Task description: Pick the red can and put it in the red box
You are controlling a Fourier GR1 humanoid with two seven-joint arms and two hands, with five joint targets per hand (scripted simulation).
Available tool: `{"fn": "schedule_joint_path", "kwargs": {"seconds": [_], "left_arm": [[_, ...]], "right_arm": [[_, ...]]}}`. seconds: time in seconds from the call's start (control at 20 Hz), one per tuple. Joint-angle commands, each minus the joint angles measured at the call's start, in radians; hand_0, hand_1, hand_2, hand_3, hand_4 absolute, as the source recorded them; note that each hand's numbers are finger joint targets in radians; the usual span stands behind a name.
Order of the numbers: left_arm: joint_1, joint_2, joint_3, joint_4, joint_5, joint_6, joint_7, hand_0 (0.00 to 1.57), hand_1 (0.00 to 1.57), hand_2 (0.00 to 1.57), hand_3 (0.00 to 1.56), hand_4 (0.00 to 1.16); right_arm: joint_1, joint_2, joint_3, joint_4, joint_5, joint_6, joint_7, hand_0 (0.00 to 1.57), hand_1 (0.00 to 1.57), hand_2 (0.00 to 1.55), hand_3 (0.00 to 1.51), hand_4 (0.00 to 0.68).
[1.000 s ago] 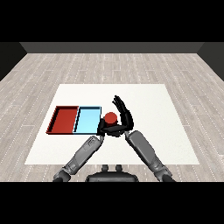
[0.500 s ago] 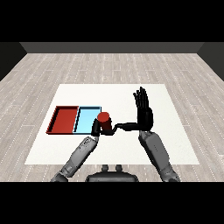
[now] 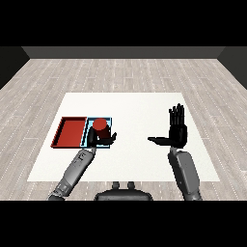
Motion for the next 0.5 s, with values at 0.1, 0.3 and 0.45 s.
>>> {"fn": "schedule_joint_path", "kwargs": {"seconds": [0.1,0.3,0.45], "left_arm": [[-0.022,0.108,0.099,-0.036,-0.029,-0.024,0.08,1.57,1.57,1.55,1.42,1.12],[-0.112,0.122,0.142,0.076,-0.095,-0.011,0.089,1.57,1.57,1.56,1.43,1.13],[-0.163,0.207,0.195,0.18,-0.115,-0.042,0.13,1.57,1.57,1.53,1.4,1.12]], "right_arm": [[0.109,-0.009,-0.008,0.095,0.054,0.027,-0.056,0.0,0.0,0.0,0.0,0.0],[0.191,-0.027,-0.043,0.113,0.011,0.093,-0.075,0.0,0.0,0.0,0.0,0.0],[0.215,-0.04,-0.063,0.168,0.011,0.125,-0.117,0.0,0.0,0.0,0.0,0.0]]}}
